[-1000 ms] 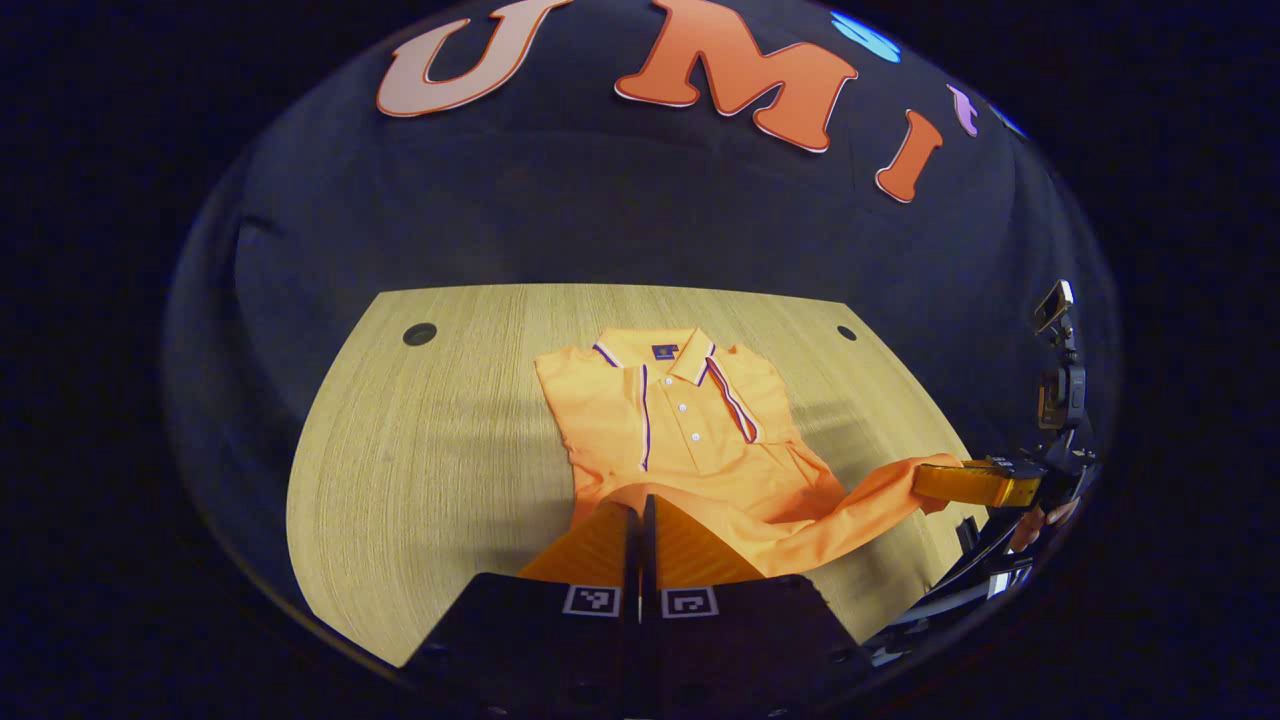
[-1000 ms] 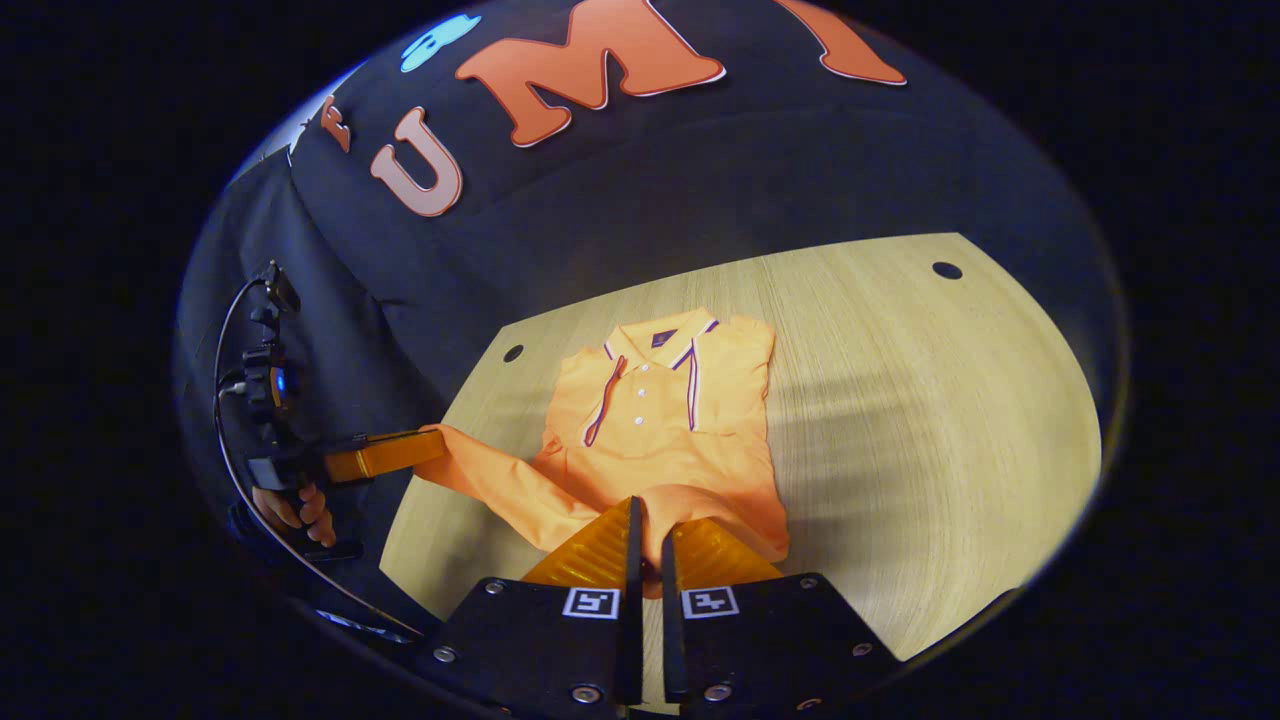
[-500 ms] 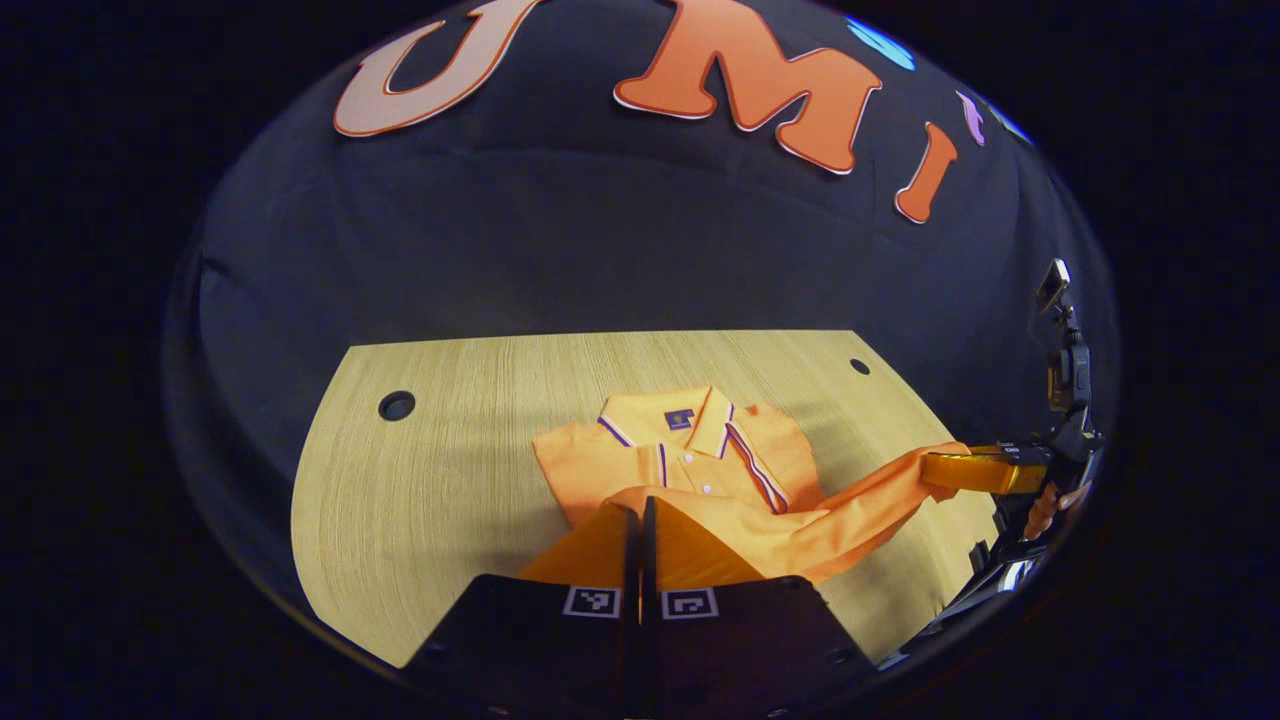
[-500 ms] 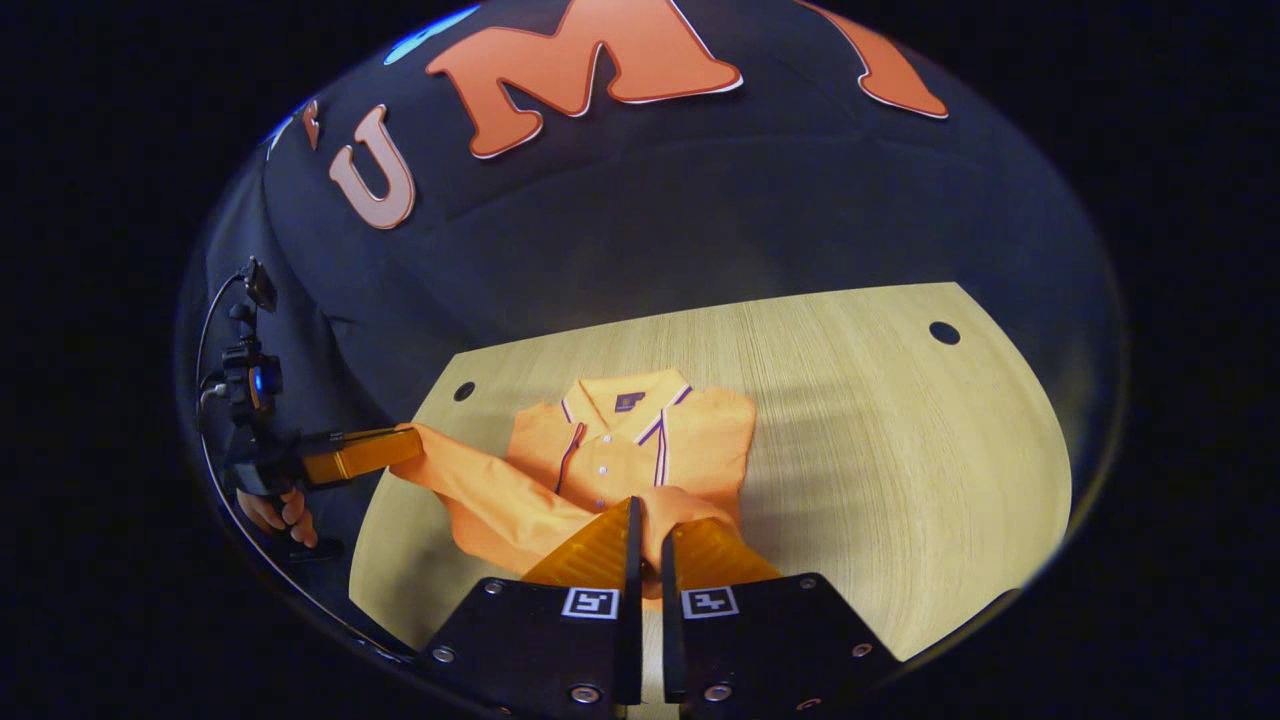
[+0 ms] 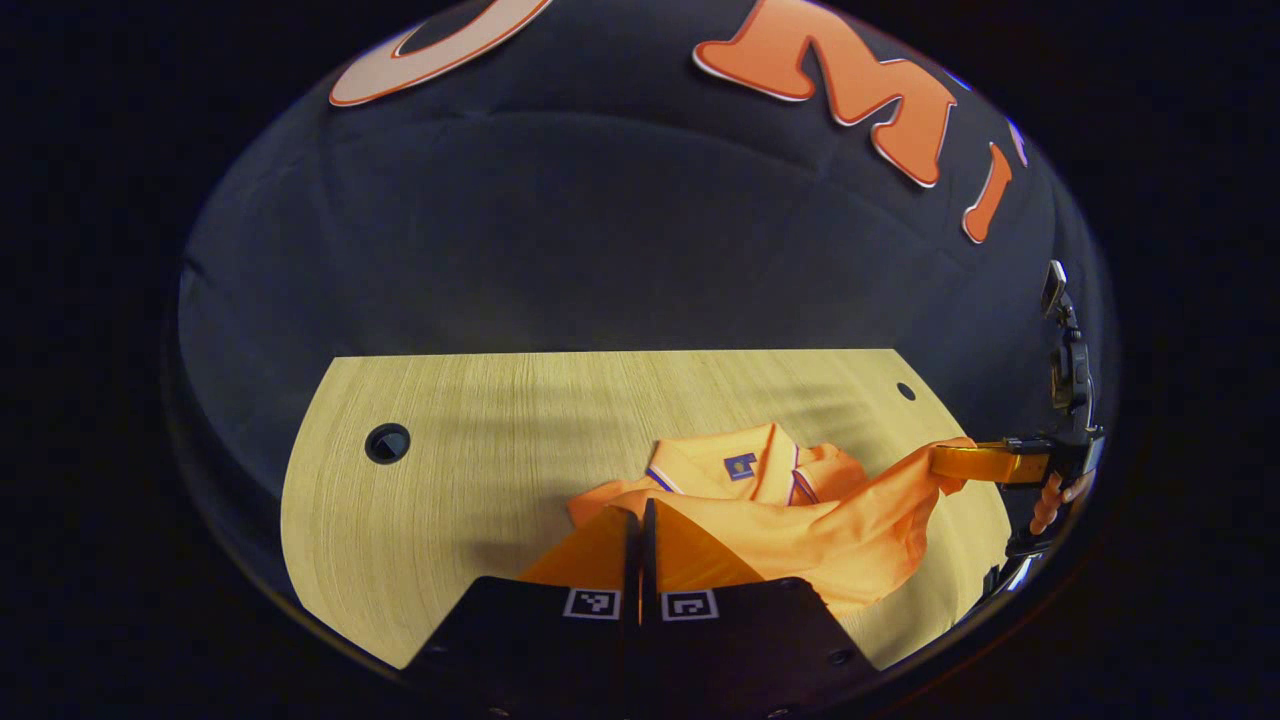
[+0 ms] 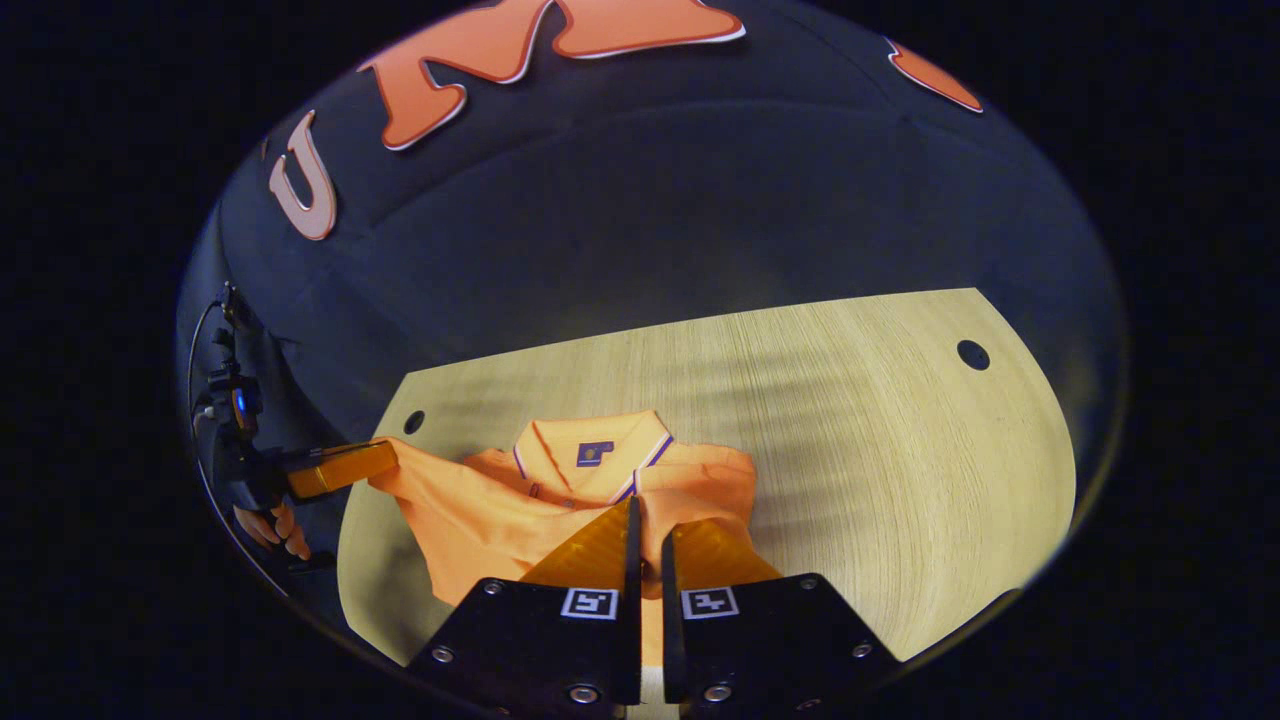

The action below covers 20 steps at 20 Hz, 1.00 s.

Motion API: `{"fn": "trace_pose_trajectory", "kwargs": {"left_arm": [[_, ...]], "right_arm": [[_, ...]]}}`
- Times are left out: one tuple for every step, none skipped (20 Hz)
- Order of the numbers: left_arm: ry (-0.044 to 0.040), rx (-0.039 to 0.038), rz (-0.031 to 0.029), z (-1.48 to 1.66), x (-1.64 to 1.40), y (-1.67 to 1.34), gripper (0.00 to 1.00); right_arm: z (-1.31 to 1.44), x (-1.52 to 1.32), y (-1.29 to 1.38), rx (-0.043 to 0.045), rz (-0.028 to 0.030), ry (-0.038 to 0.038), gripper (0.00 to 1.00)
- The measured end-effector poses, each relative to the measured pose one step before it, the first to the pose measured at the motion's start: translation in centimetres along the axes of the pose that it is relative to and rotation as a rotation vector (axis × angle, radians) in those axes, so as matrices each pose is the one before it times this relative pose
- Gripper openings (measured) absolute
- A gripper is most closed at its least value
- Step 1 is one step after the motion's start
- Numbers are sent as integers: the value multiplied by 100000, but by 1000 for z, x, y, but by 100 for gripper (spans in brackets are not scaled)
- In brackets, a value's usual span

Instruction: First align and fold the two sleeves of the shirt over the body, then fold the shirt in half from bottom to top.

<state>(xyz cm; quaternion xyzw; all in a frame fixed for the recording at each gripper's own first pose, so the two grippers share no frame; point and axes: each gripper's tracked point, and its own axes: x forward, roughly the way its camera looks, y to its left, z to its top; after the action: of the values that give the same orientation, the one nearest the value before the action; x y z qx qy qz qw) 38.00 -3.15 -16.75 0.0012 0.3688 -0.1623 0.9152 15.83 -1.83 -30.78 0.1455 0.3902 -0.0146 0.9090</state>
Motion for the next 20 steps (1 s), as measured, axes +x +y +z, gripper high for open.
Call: {"fn": "trace_pose_trajectory", "kwargs": {"left_arm": [[552, -672, 219, 291, 772, 442, 1], [145, -332, 806, 245, 769, 393, 0], [301, -449, 631, 348, 901, 294, 0], [1127, -612, 819, -28, 747, 341, 0], [1742, -1335, -412, -358, 739, 7, 0], [1700, -1013, 403, -300, 554, 93, 0], [90, -219, 1695, 182, 705, 496, 0], [-642, 418, 1969, 143, 406, 347, 1], [-796, 373, 893, 220, 117, 155, 1], [-1189, 831, 760, 407, 138, 137, 4], [657, 874, 45, 2, 291, 34, 14], [1152, 1960, 2074, -208, -307, 256, 43], [-170, 1023, 2414, 276, 3, 318, 71], [-1625, -709, 1776, 341, -308, 171, 100], [-1322, -841, 195, 343, -408, 59, 98], [-559, -509, 88, 96, -582, -111, 98], [-558, -540, -359, 180, -956, -187, 98], [-1286, -1173, -328, 343, -878, -129, 98], [-1573, -1398, -378, 385, -1019, -244, 98], [-1541, -1123, -137, 390, -1113, -324, 99]], "right_arm": [[411, 950, -259, 1067, -128, 687, 9], [507, 789, -185, 1367, -179, -98, 9], [509, 958, -203, 1625, -736, 201, 9], [-54, 785, -506, 2665, -3171, 2209, 9], [-181, 541, -345, 3123, -2425, 3121, 9], [337, 384, -136, 2973, -602, 1283, 9], [443, 83, 158, 2718, 772, -271, 9], [910, 81, 249, 2623, 915, -1307, 14], [588, -157, 395, 2320, 1688, -1052, 20], [442, 71, 68, 2513, 14, -409, 36], [32, -70, 57, 1652, -1004, -160, 48], [-60, 165, -143, -1689, -188, -1417, 60], [424, -307, -363, -2720, -1192, -2178, 75], [14, -284, -38, -2375, -756, -1867, 87], [312, -393, -213, -2402, -1549, -2263, 91], [609, -846, -160, -2701, -1022, -2663, 97], [671, -872, -204, -2763, -1109, -3089, 99], [696, -1209, -183, -2789, -1288, -2964, 99], [787, -1103, -195, -2713, -1004, -3241, 99], [586, -989, 33, -2783, -644, -3138, 98]]}}
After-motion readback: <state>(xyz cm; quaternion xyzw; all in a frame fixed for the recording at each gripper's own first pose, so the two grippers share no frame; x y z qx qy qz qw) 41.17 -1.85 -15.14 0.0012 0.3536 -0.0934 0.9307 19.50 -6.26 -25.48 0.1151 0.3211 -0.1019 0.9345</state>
